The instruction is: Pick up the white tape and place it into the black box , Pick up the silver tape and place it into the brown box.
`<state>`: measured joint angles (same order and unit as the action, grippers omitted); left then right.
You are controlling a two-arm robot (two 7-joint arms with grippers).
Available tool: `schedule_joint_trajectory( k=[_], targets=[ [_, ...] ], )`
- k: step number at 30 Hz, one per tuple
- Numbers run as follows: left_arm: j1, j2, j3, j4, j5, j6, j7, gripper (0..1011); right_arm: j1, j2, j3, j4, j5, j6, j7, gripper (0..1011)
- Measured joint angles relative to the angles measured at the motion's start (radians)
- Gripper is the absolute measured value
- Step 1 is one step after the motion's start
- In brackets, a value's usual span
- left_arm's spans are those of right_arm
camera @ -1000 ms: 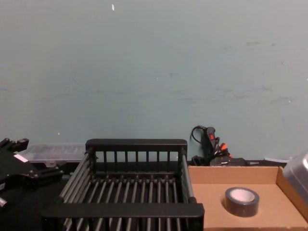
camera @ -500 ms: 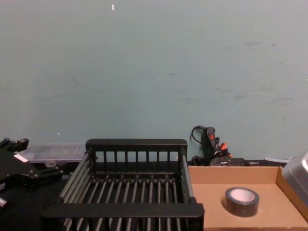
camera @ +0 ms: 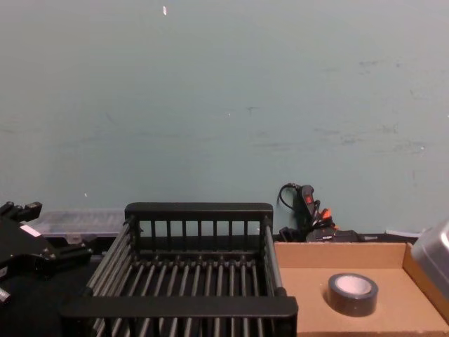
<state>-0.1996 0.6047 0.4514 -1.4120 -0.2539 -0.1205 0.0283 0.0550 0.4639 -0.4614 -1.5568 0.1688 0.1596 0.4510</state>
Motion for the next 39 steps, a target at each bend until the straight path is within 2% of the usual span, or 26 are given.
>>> schedule_joint_trajectory(
  k=[1,2,10,14,16,17,18,22,26,39],
  targets=[
    [0.0,0.0,0.0,0.0,0.0,0.0,0.0,1001,0.0,0.0,0.0,0.0,0.0,0.0,0.0,814],
    [0.0,0.0,0.0,0.0,0.0,0.0,0.0,1001,0.0,0.0,0.0,0.0,0.0,0.0,0.0,760],
    [0.0,0.0,0.0,0.0,0.0,0.0,0.0,1001,0.0,0.0,0.0,0.0,0.001,0.0,0.0,529],
    [0.0,0.0,0.0,0.0,0.0,0.0,0.0,1001,0.0,0.0,0.0,0.0,0.001,0.0,0.0,397],
    [0.0,0.0,0.0,0.0,0.0,0.0,0.0,1001,0.0,0.0,0.0,0.0,0.001,0.0,0.0,299],
    [0.0,0.0,0.0,0.0,0.0,0.0,0.0,1001,0.0,0.0,0.0,0.0,0.001,0.0,0.0,299],
    [0.0,0.0,0.0,0.0,0.0,0.0,0.0,1001,0.0,0.0,0.0,0.0,0.001,0.0,0.0,239],
    [0.0,0.0,0.0,0.0,0.0,0.0,0.0,1001,0.0,0.0,0.0,0.0,0.001,0.0,0.0,121],
    [0.0,0.0,0.0,0.0,0.0,0.0,0.0,1001,0.0,0.0,0.0,0.0,0.002,0.0,0.0,68],
    [0.0,0.0,0.0,0.0,0.0,0.0,0.0,1001,-0.002,0.005,0.006,-0.006,0.019,-0.006,0.015,68]
  ],
)
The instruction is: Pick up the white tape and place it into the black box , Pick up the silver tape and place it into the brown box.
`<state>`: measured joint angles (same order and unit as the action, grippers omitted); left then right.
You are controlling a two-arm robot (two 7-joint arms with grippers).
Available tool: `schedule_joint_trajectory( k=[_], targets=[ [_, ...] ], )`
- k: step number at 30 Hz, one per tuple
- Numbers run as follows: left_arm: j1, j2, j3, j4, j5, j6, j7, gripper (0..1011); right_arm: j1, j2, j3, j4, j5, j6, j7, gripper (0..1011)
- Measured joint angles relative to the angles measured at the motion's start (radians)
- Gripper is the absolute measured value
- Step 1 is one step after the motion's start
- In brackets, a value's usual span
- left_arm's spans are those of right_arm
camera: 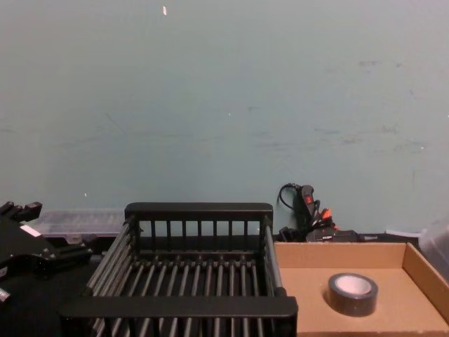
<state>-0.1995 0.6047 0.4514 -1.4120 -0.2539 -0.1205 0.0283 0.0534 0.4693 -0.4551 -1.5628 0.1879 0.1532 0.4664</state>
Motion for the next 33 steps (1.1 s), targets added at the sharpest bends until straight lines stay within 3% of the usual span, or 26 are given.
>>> schedule_joint_trajectory(
  k=[9,22,33],
  targets=[
    [0.0,0.0,0.0,0.0,0.0,0.0,0.0,1001,-0.013,0.025,0.013,-0.046,0.029,-0.014,0.019,68],
    [0.0,0.0,0.0,0.0,0.0,0.0,0.0,1001,-0.046,0.092,0.046,-0.161,0.101,-0.051,0.051,68],
    [0.0,0.0,0.0,0.0,0.0,0.0,0.0,1001,-0.034,0.119,0.066,-0.218,0.145,-0.082,0.055,68]
  ],
)
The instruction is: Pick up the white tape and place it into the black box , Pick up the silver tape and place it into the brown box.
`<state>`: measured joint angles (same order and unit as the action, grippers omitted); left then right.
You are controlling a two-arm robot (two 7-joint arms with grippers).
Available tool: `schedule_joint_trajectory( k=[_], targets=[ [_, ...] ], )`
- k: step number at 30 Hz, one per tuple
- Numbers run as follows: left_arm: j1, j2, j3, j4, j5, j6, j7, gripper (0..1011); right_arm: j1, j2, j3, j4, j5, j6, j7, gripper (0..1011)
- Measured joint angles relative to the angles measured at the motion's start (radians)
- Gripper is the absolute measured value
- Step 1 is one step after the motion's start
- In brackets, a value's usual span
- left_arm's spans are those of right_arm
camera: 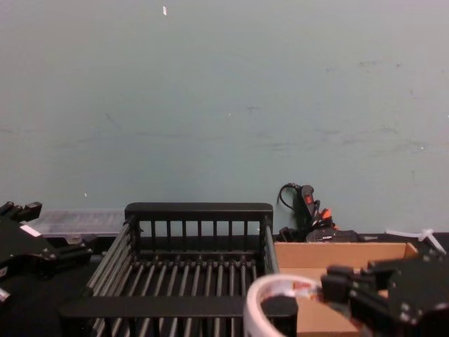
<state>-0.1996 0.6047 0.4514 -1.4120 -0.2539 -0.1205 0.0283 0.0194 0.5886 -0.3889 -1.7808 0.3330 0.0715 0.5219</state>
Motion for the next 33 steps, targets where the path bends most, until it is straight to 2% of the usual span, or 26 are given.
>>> schedule_joint_trajectory(
  k=[7,13,15,22,27,33],
  targets=[
    [0.0,0.0,0.0,0.0,0.0,0.0,0.0,1001,0.044,-0.016,-0.006,0.002,0.004,0.0,-0.017,68],
    [0.0,0.0,0.0,0.0,0.0,0.0,0.0,1001,0.098,-0.053,-0.024,0.031,-0.001,0.012,-0.038,68],
    [0.0,0.0,0.0,0.0,0.0,0.0,0.0,1001,0.134,-0.081,-0.035,0.057,-0.01,0.02,-0.052,68],
    [0.0,0.0,0.0,0.0,0.0,0.0,0.0,1001,0.209,-0.137,-0.057,0.118,-0.039,0.027,-0.079,68],
    [0.0,0.0,0.0,0.0,0.0,0.0,0.0,1001,0.276,-0.191,-0.07,0.19,-0.069,0.034,-0.105,68],
    [0.0,0.0,0.0,0.0,0.0,0.0,0.0,1001,0.329,-0.244,-0.082,0.265,-0.102,0.037,-0.133,68]
  ],
)
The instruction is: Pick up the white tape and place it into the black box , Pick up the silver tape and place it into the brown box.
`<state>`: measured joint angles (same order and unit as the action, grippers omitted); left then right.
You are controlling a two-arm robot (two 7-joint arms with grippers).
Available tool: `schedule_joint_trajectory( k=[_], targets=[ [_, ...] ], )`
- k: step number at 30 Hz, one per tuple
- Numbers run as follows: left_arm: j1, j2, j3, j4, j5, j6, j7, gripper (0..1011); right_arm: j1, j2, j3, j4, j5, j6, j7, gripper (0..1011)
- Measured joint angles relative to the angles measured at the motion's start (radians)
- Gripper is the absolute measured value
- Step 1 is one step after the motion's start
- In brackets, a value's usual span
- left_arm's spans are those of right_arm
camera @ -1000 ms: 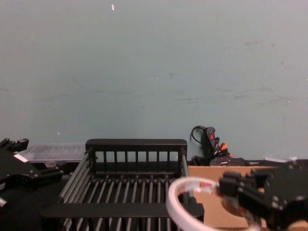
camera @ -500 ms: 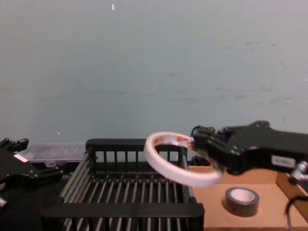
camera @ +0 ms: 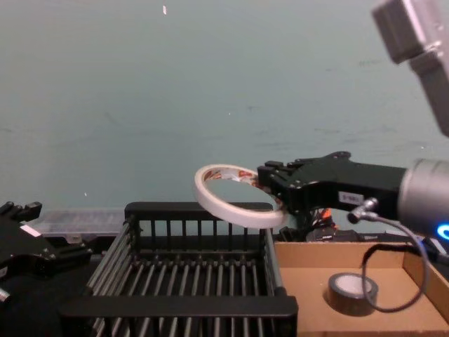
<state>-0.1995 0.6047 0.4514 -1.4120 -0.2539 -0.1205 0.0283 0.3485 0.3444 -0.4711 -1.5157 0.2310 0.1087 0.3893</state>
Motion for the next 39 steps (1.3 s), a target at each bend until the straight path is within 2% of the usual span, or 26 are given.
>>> schedule_joint_trajectory(
  k=[4,12,14,21,30,39],
  targets=[
    [0.0,0.0,0.0,0.0,0.0,0.0,0.0,1001,0.039,-0.046,-0.009,0.066,-0.028,0.002,-0.021,68],
    [0.0,0.0,0.0,0.0,0.0,0.0,0.0,1001,0.097,-0.115,-0.026,0.18,-0.075,0.003,-0.045,68],
    [0.0,0.0,0.0,0.0,0.0,0.0,0.0,1001,0.119,-0.141,-0.032,0.228,-0.094,0.002,-0.053,68],
    [0.0,0.0,0.0,0.0,0.0,0.0,0.0,1001,0.154,-0.188,-0.043,0.32,-0.131,-0.002,-0.065,68],
    [0.0,0.0,0.0,0.0,0.0,0.0,0.0,1001,0.185,-0.231,-0.044,0.41,-0.172,-0.011,-0.084,68],
    [0.0,0.0,0.0,0.0,0.0,0.0,0.0,1001,0.188,-0.236,-0.044,0.421,-0.185,-0.012,-0.088,68]
  ],
)
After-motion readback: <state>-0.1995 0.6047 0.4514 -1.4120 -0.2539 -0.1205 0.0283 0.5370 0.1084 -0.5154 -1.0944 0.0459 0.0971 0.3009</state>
